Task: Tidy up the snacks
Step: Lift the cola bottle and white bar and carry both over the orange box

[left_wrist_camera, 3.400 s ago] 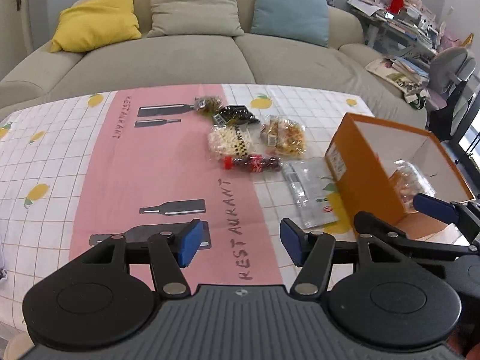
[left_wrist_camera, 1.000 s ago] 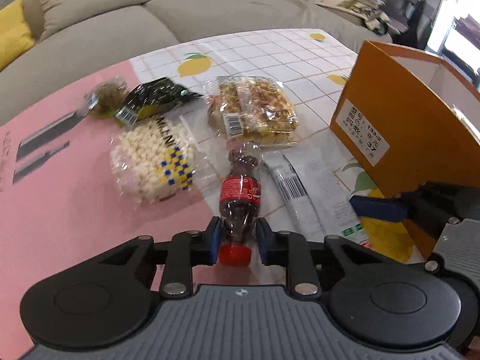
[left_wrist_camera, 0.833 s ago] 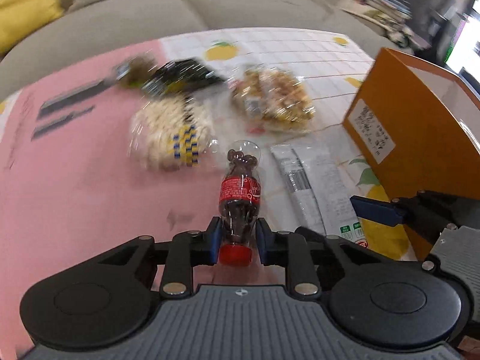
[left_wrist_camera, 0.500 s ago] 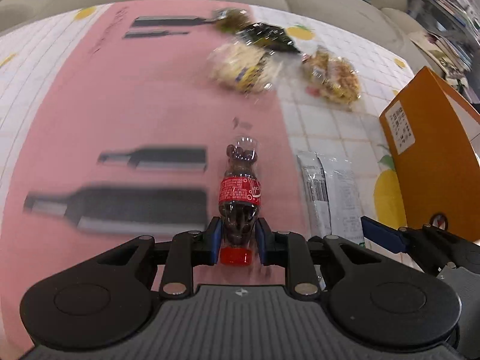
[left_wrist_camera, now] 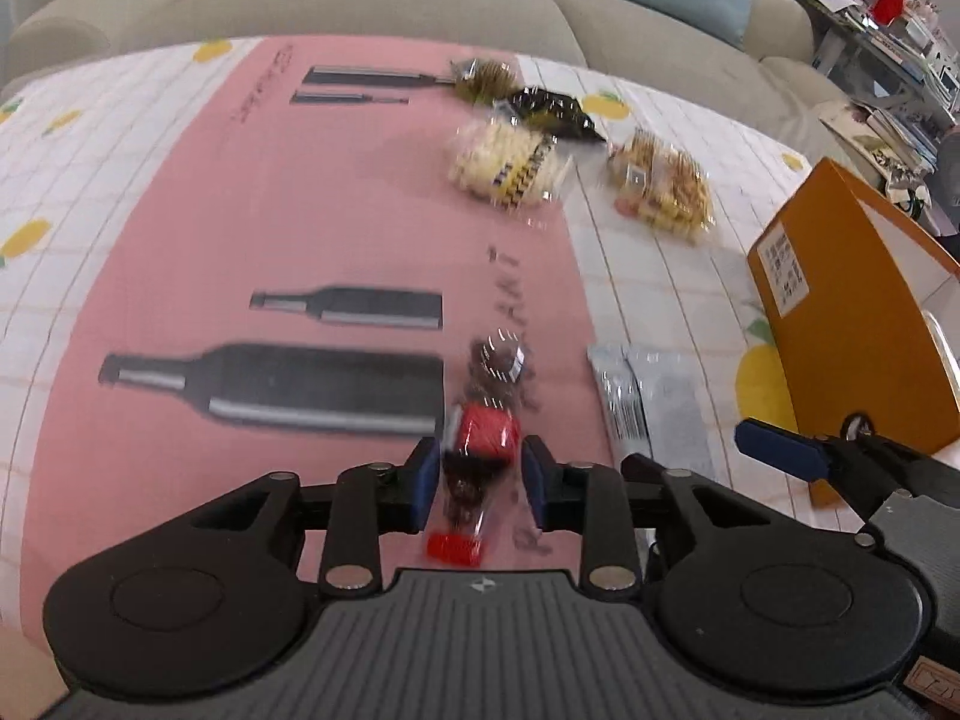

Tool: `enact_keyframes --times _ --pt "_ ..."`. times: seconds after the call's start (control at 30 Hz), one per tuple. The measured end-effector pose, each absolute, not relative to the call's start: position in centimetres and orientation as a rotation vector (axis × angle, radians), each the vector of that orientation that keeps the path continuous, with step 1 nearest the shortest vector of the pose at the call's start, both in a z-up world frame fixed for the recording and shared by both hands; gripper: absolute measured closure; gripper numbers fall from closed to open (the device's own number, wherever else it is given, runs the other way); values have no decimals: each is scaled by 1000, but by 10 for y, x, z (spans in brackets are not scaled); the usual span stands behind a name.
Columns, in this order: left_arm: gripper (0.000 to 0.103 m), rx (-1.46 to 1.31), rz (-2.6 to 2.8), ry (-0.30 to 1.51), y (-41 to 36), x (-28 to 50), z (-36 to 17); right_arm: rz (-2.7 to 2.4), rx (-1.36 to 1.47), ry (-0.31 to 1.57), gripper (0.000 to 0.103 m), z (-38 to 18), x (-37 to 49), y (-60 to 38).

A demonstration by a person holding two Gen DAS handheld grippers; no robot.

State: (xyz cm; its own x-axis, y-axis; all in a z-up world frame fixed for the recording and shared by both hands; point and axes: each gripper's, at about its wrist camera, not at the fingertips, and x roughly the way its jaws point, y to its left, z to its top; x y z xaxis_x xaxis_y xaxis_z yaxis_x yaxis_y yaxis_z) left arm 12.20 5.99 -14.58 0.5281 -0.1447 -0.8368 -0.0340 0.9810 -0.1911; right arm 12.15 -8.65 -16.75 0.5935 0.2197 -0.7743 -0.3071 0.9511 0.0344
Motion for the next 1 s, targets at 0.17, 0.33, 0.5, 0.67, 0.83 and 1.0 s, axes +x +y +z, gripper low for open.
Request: enact_keyframes --times 0.17,0.33,0.5,0.67,0.83,1.0 --pt "60 -179 -60 1024 55 133 -152 304 -8 931 32 -174 135 -92" --pt "60 -159 -49 1049 52 136 -163 305 -48 928 32 -182 136 -84" --pt "60 -93 -48 1014 45 135 -166 304 -136 893 34 -186 130 -74" --pt "65 -72 -59 996 42 134 -166 305 -132 877 52 -184 129 -74" --pt "66 -89 -52 1002 46 133 -165 303 -126 880 54 -184 129 -74" --pt "67 -141 -44 1012 53 128 -160 296 -110 897 56 -180 128 -78"
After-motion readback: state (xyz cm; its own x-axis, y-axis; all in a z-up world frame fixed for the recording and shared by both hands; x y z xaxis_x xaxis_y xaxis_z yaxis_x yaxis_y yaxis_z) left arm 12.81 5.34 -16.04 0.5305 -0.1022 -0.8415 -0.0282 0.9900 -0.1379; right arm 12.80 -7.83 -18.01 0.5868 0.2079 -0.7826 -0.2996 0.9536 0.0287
